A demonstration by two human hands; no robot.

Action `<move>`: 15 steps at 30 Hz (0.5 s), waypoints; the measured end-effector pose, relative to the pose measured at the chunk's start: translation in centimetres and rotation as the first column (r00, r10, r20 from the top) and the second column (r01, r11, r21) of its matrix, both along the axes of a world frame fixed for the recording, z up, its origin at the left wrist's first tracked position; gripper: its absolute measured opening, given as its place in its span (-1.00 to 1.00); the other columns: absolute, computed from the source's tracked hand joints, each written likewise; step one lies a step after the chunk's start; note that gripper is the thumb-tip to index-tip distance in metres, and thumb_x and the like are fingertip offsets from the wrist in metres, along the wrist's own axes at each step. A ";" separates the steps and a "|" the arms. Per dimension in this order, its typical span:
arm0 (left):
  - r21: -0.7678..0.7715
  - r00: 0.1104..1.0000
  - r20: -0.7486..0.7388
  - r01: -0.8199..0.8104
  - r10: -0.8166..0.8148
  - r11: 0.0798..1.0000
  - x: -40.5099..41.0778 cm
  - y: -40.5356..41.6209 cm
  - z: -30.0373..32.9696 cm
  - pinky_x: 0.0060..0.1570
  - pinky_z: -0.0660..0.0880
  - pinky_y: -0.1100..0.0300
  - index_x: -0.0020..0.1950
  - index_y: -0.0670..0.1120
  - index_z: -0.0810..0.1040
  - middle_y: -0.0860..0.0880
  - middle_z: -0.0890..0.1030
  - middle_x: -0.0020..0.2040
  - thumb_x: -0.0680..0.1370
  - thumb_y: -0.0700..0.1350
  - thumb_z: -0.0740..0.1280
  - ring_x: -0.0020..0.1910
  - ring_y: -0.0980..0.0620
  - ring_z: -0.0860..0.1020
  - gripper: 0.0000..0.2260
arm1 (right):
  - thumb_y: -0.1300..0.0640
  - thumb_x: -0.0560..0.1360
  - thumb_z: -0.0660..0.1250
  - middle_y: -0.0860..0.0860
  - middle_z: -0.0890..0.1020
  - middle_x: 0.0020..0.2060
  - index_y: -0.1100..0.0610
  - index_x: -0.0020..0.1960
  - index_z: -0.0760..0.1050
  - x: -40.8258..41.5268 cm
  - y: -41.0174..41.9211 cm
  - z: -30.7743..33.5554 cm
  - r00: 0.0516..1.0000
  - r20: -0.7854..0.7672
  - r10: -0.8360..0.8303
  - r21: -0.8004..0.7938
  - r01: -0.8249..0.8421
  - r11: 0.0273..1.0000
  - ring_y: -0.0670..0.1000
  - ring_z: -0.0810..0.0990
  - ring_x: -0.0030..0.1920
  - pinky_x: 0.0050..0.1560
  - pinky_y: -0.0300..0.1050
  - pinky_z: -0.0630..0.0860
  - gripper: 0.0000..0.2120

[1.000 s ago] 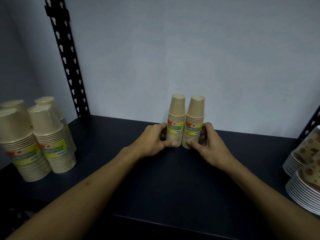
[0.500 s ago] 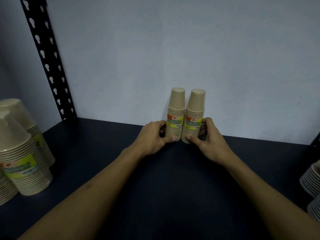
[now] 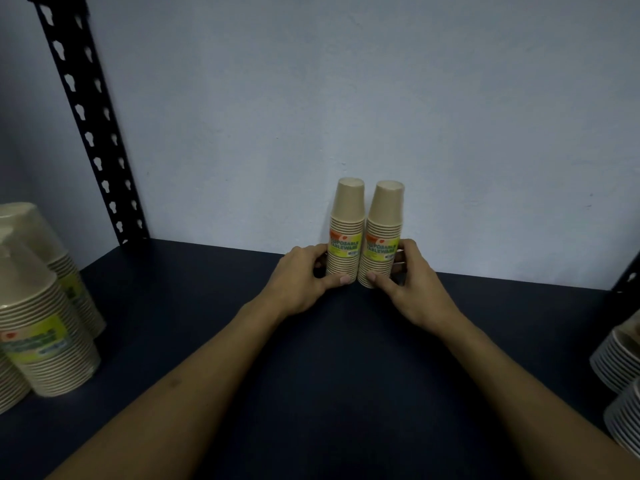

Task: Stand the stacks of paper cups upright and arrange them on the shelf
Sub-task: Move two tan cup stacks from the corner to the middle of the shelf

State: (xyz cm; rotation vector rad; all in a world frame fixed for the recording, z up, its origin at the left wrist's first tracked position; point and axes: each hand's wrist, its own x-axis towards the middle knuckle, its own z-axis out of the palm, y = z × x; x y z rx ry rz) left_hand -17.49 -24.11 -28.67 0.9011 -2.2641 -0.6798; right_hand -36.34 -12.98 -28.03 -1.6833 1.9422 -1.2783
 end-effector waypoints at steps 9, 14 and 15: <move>-0.057 0.993 0.112 -0.043 0.049 0.997 0.2 -0.2 0.1 0.13 0.56 0.08 0.31 0.05 0.62 -0.01 0.61 0.23 0.46 0.30 0.41 0.15 0.07 0.56 -0.48 | -0.03 0.53 0.44 -0.08 0.59 0.20 0.04 0.39 0.37 0.1 0.0 -0.1 1.000 -0.005 -0.024 0.050 0.024 0.998 -0.12 0.57 0.13 0.10 -0.24 0.51 -0.50; -0.109 0.961 0.243 -0.111 0.135 0.988 0.8 0.7 0.2 0.23 0.50 -0.02 0.37 0.04 0.56 -0.02 0.53 0.31 0.45 0.40 0.33 0.28 0.00 0.46 -0.37 | -0.10 0.48 0.48 -0.05 0.56 0.30 -0.01 0.45 0.29 0.7 0.5 0.3 0.995 -0.078 -0.056 0.117 0.065 0.991 -0.02 0.54 0.27 0.36 0.05 0.44 -0.36; -0.111 0.954 0.263 -0.117 0.142 0.987 0.9 1.0 0.3 0.26 0.48 -0.02 0.39 0.04 0.54 -0.01 0.52 0.34 0.45 0.42 0.31 0.31 0.00 0.46 -0.35 | -0.15 0.47 0.46 -0.05 0.55 0.32 -0.02 0.46 0.27 0.8 0.6 0.3 0.986 -0.144 -0.080 0.143 0.101 0.985 0.03 0.51 0.32 0.40 0.10 0.37 -0.34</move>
